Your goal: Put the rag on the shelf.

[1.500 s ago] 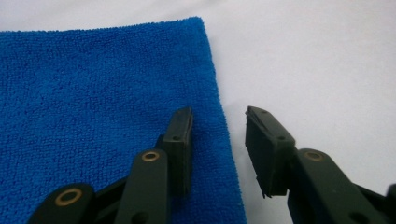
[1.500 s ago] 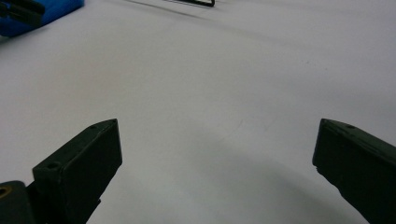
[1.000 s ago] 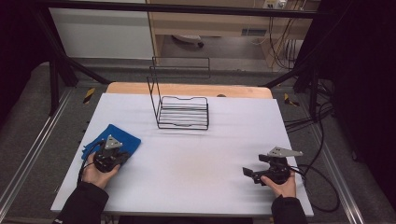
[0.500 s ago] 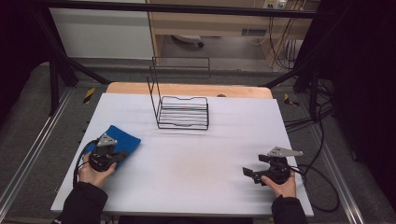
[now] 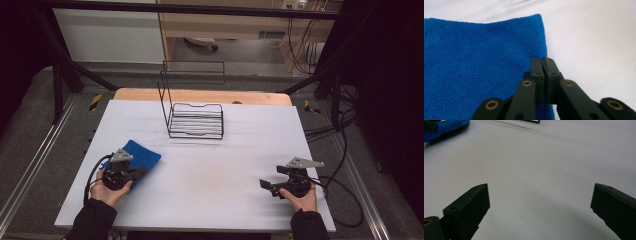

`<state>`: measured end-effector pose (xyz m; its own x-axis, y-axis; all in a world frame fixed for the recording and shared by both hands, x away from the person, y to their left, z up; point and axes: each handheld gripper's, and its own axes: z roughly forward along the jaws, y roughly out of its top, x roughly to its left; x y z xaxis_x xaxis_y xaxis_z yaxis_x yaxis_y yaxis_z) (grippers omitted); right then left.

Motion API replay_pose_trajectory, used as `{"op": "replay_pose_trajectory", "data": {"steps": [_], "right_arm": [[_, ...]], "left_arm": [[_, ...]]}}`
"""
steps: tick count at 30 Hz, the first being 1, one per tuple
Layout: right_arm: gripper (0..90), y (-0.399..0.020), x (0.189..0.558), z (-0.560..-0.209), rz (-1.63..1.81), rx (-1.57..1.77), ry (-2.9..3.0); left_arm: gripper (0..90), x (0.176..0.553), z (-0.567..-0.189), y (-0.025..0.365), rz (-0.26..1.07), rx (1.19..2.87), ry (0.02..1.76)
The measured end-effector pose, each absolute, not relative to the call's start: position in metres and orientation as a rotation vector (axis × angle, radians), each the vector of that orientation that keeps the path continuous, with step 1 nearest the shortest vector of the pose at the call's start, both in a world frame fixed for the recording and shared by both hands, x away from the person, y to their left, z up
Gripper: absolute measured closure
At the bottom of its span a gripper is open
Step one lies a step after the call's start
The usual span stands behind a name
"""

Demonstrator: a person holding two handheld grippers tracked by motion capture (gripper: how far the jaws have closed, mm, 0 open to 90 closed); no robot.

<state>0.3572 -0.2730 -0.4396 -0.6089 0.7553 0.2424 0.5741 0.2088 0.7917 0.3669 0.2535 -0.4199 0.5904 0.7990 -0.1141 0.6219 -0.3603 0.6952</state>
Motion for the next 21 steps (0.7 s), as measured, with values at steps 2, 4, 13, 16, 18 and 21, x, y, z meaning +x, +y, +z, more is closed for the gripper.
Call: {"op": "replay_pose_trajectory", "data": {"steps": [2, 4, 13, 16, 18, 21], "right_arm": [[2.7, -0.273, 0.357, -0.44, 1.356, 1.278, 2.281], [2.8, -0.273, 0.357, -0.44, 1.358, 1.278, 2.28], [2.9, -0.272, 0.357, -0.44, 1.358, 1.276, 2.28], [2.9, -0.272, 0.357, -0.44, 1.356, 1.274, 2.281], [3.0, -0.272, 0.357, -0.44, 1.358, 1.272, 2.281], [3.1, -0.272, 0.357, -0.44, 1.356, 1.272, 2.282]], "left_arm": [[86.9, 0.364, -0.42, 0.247, 0.303, 2.104, 1.111], [86.9, 0.363, -0.421, 0.24, 0.289, 2.106, 1.105], [86.9, 0.36, -0.419, 0.214, 0.253, 2.094, 1.097], [86.9, 0.359, -0.418, 0.202, 0.225, 2.1, 1.082], [86.9, 0.357, -0.418, 0.193, 0.216, 2.108, 1.069], [86.9, 0.356, -0.416, 0.179, 0.217, 2.121, 1.05]]}}
